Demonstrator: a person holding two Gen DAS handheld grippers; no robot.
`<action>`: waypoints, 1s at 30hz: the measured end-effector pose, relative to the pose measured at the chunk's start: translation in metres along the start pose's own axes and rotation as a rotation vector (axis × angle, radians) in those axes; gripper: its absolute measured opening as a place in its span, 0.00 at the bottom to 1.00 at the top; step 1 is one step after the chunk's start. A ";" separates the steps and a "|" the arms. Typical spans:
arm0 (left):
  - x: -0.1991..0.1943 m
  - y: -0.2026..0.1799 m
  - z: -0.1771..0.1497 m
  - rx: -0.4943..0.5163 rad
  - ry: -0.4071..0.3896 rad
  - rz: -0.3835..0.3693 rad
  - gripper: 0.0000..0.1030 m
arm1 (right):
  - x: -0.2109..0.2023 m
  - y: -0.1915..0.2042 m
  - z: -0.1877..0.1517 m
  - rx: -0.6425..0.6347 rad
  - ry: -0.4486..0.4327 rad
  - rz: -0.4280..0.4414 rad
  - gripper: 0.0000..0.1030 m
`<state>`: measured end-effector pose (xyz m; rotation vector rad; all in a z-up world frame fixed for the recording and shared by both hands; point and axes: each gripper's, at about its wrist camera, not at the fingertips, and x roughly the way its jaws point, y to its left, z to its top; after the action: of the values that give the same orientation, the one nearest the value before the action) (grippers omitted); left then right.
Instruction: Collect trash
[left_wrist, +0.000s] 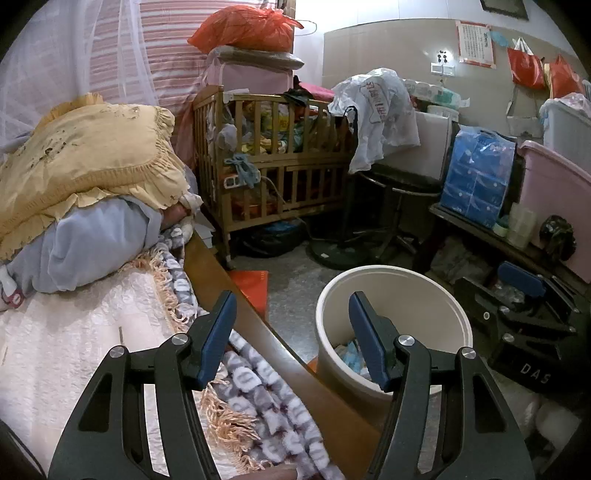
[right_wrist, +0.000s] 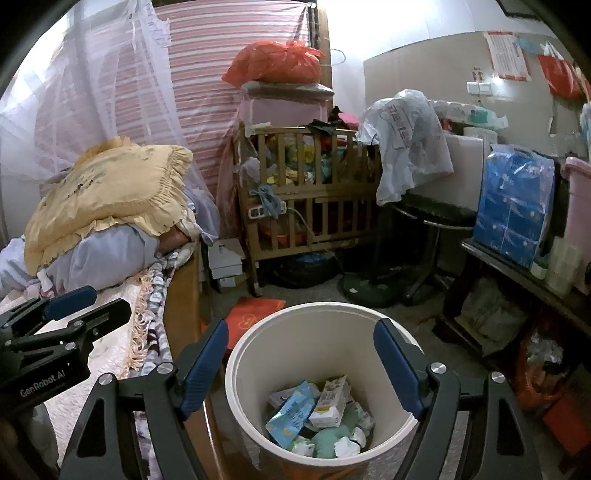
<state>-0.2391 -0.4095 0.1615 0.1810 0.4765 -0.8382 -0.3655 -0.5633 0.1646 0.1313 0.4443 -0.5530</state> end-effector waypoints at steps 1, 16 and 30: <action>0.000 0.000 0.000 -0.001 0.000 0.002 0.60 | -0.001 0.001 0.001 -0.003 -0.001 -0.002 0.77; -0.002 -0.001 0.001 -0.010 -0.006 0.000 0.60 | -0.006 0.003 0.005 -0.015 -0.014 -0.009 0.80; -0.003 -0.003 0.002 -0.009 -0.004 0.000 0.60 | -0.006 0.003 0.005 -0.015 -0.012 -0.009 0.81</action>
<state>-0.2430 -0.4101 0.1649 0.1714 0.4759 -0.8359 -0.3661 -0.5589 0.1717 0.1115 0.4379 -0.5590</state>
